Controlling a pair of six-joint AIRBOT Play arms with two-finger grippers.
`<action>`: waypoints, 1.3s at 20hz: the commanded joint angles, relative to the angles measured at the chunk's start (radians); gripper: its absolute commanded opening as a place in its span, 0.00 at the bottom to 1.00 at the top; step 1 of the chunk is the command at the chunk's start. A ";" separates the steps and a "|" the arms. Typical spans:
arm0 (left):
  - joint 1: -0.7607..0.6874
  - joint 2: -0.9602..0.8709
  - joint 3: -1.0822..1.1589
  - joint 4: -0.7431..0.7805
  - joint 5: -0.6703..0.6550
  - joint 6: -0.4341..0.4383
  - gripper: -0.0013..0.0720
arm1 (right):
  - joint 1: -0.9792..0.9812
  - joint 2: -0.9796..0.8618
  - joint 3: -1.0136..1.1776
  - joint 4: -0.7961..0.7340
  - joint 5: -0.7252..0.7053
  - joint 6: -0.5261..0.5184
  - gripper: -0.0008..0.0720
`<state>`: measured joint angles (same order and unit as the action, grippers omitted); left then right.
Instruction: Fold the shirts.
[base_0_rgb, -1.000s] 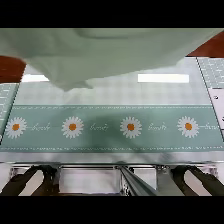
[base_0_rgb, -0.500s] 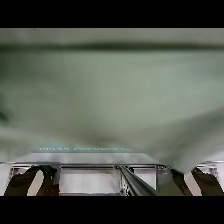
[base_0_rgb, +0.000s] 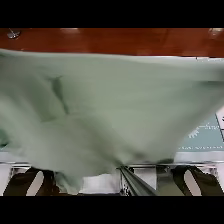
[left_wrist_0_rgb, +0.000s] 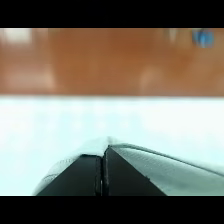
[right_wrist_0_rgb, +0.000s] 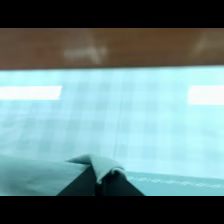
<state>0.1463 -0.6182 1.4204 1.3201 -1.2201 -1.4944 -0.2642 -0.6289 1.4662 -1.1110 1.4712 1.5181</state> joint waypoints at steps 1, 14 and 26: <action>-0.003 -0.105 -0.270 -0.083 0.219 -0.003 0.06 | 0.000 -0.087 -0.263 0.073 -0.198 -0.057 0.04; -0.055 -0.873 -0.099 -0.317 0.488 -0.098 0.06 | 0.125 -1.077 0.171 0.092 -0.441 -0.006 0.04; 0.005 -0.838 -0.123 -0.175 -0.026 0.080 0.06 | 0.093 -1.071 0.153 -0.005 -0.082 -0.155 0.04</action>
<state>0.1478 -1.4620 1.3285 1.0500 -1.0809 -1.4712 -0.1726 -1.7035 1.6424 -1.0580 1.2682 1.4105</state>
